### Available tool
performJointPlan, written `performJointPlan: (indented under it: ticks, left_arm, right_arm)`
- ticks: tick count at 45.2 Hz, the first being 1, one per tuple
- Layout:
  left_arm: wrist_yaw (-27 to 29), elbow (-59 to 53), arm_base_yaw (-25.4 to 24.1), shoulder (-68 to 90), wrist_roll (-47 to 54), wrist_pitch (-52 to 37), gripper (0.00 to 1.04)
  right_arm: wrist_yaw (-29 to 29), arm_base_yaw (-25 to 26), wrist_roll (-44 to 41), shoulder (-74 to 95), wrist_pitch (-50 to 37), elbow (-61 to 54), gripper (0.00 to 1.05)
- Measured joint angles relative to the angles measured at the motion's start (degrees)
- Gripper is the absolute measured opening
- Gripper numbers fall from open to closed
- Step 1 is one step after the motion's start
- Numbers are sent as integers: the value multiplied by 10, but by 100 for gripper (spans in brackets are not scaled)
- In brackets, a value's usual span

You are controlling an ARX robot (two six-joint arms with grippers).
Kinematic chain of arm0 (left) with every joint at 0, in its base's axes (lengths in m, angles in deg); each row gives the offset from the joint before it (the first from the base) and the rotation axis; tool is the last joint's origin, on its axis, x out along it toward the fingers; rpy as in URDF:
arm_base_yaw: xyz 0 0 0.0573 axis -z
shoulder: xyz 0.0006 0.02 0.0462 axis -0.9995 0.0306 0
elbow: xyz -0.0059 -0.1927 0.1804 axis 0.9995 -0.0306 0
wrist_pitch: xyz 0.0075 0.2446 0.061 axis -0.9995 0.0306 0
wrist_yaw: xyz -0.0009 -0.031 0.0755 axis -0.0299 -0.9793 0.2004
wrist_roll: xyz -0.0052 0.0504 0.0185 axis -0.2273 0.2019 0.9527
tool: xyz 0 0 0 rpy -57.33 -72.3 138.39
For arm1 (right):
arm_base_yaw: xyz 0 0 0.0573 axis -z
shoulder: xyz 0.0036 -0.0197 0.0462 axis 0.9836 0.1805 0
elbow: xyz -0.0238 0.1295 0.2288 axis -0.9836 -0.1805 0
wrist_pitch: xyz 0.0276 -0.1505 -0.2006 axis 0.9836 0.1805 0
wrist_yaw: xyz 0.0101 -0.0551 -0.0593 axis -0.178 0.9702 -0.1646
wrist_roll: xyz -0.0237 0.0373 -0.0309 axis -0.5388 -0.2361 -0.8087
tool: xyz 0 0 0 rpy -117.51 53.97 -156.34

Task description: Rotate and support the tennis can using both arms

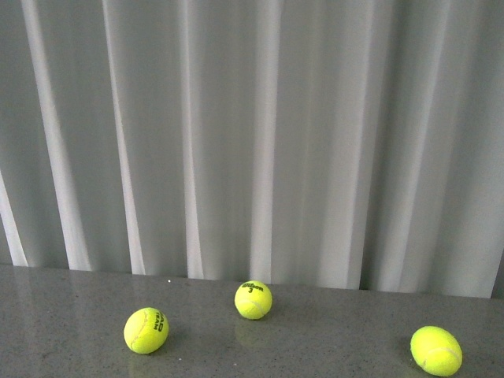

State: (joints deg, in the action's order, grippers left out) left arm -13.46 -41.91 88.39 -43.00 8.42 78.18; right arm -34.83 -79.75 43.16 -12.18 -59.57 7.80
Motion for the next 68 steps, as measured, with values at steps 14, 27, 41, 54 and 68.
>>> performJointPlan:
  ticks: [14,27,41,54,68]
  left_arm:
    - [0,0,0,0,0,0,98]
    - [0,0,0,0,0,0,98]
    - [0,0,0,0,0,0,98]
    - [0,0,0,0,0,0,98]
    - [0,0,0,0,0,0,98]
  right_arm:
    - [-1,0,0,-129,113,-12,3]
    - [-2,0,0,-246,222,-12,3]
    - [-2,0,0,-321,295,-12,3]
    - [-2,0,0,-371,345,-12,3]
    - [-2,0,0,-476,454,-12,3]
